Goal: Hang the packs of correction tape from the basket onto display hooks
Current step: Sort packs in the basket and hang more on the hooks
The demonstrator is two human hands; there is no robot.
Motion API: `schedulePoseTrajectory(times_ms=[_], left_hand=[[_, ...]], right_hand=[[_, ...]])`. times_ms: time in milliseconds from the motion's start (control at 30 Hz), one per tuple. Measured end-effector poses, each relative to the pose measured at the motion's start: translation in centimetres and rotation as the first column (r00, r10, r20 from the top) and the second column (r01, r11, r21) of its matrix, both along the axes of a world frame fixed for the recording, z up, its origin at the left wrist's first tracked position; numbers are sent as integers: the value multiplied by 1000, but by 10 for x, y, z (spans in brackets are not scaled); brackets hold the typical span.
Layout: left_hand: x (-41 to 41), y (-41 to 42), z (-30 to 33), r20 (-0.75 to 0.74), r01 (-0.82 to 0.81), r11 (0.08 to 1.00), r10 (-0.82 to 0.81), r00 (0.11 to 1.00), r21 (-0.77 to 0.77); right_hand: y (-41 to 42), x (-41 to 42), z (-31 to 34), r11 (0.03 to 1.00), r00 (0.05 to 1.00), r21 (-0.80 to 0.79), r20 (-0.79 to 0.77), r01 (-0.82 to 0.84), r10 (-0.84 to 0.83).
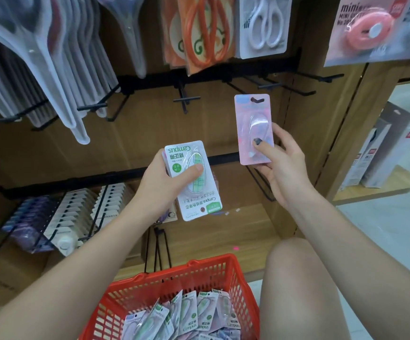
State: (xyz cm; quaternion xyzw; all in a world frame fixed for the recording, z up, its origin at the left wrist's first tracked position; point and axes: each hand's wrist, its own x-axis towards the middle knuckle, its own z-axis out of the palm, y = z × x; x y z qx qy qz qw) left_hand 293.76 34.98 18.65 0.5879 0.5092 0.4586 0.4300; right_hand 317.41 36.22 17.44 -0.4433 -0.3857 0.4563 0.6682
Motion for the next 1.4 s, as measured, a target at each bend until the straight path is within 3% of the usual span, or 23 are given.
schedulePoseTrajectory(times_ms=[467,633,700,800,900,967,1033,1333,1400], left_hand=[[-27,17,0,2,-38,999,38,999,33],[-51,17,-8,55,-89,996,88,995,0],[-63,15,-13,75,-121,993,122,990,-16],[-85,8,-20,105,-161,987,163,981,-28],[-107,0,-29,118,-199,980,200,973,-23],[-122,-5,-36,124,-238,971,238,963,-18],[-137,-9,-42,142,-278,960,279,950,-29],[-201,-25,-56,165,-412,911,408,898,-10],[-215,-29,-60,172,-418,909,411,895,3]], right_hand=[[135,-15,2,955,974,-292,-224,-51,-16],[107,-43,-10,908,988,-419,-127,25,-86],[77,-67,-14,920,991,-389,-137,-45,-10],[34,-110,-18,898,958,-333,-118,-287,263],[3,-154,-20,788,810,-344,113,-511,575],[-4,-178,-23,744,703,-387,274,-545,657],[-6,-199,-25,741,656,-407,353,-535,667],[7,-271,-39,609,641,-429,85,-668,763],[7,-285,-42,582,613,-444,90,-681,785]])
